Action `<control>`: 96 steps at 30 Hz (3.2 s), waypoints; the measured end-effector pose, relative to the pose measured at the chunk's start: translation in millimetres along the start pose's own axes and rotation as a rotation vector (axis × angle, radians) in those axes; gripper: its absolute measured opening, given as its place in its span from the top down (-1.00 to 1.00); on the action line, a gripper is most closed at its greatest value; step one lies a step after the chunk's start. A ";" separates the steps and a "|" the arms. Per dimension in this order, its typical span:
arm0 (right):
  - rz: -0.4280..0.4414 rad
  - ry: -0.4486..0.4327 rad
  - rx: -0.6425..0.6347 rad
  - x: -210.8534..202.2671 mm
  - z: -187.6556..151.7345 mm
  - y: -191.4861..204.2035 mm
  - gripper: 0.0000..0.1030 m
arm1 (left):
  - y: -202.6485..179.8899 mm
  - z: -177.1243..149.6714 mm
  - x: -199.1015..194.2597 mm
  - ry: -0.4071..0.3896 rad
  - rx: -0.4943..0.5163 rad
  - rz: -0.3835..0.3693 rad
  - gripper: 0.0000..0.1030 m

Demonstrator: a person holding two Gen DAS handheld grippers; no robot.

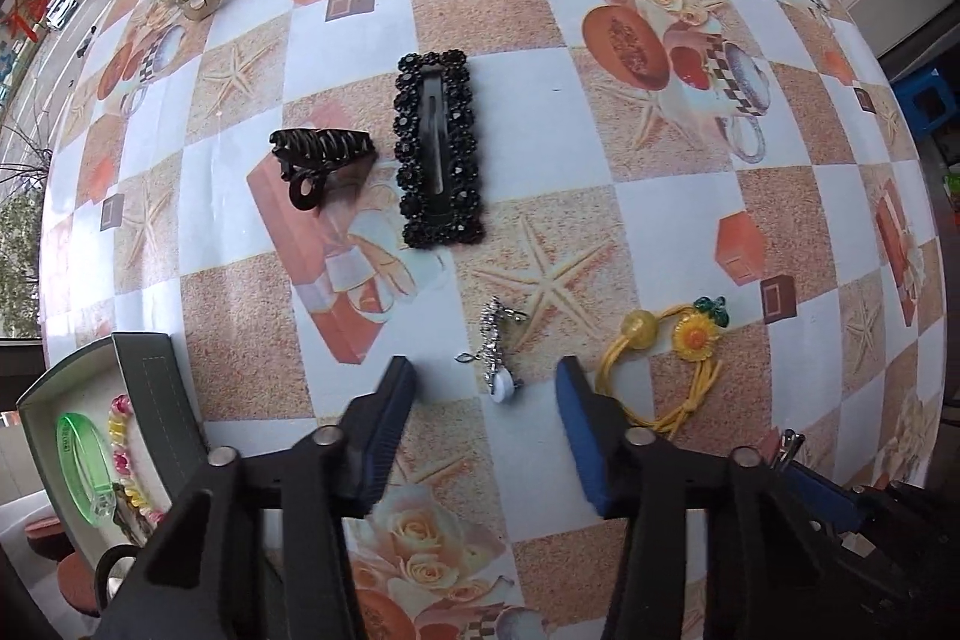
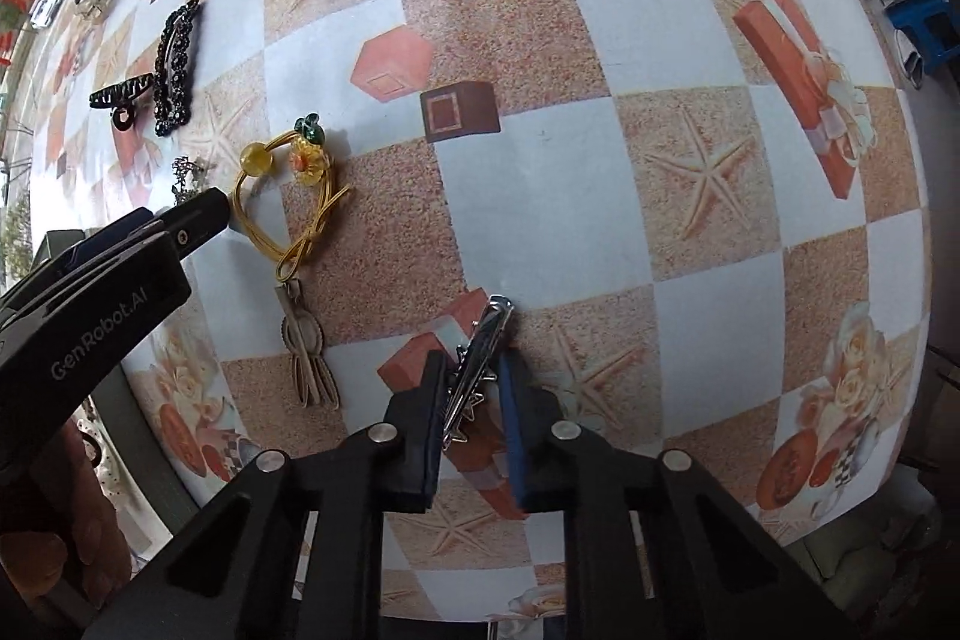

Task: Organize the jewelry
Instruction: 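Close the right tool on the silver barrette while the left tool grasps the silver charm, then carry the silver charm and silver barrette over the white tray with both tools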

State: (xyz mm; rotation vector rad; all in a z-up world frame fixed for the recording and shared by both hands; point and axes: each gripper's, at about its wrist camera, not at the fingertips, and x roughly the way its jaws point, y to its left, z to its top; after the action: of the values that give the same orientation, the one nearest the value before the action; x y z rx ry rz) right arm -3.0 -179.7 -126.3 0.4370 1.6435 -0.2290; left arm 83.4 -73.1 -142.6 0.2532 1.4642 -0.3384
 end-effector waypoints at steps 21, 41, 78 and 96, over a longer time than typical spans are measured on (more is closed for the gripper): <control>0.183 -0.066 0.015 -34.9 9.4 -69.5 0.71 | 36.2 -26.9 -50.4 -0.055 -0.103 -0.140 0.74; 0.231 -0.112 -0.199 -70.0 17.0 26.5 0.71 | 121.1 -104.5 -99.4 -0.131 -0.290 -0.122 0.74; 0.231 0.026 -0.665 -39.1 -35.4 240.9 0.71 | 215.5 -235.6 -70.6 -0.060 -0.601 -0.071 0.74; 0.152 0.056 -0.681 1.5 -10.7 278.0 0.71 | 248.5 -219.9 -41.4 -0.060 -0.639 -0.015 0.74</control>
State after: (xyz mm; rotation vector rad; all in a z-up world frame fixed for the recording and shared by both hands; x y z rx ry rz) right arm 101.4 76.5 -97.0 0.0439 1.6202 0.4528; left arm -30.1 241.3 -131.4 -0.2802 1.4404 0.1184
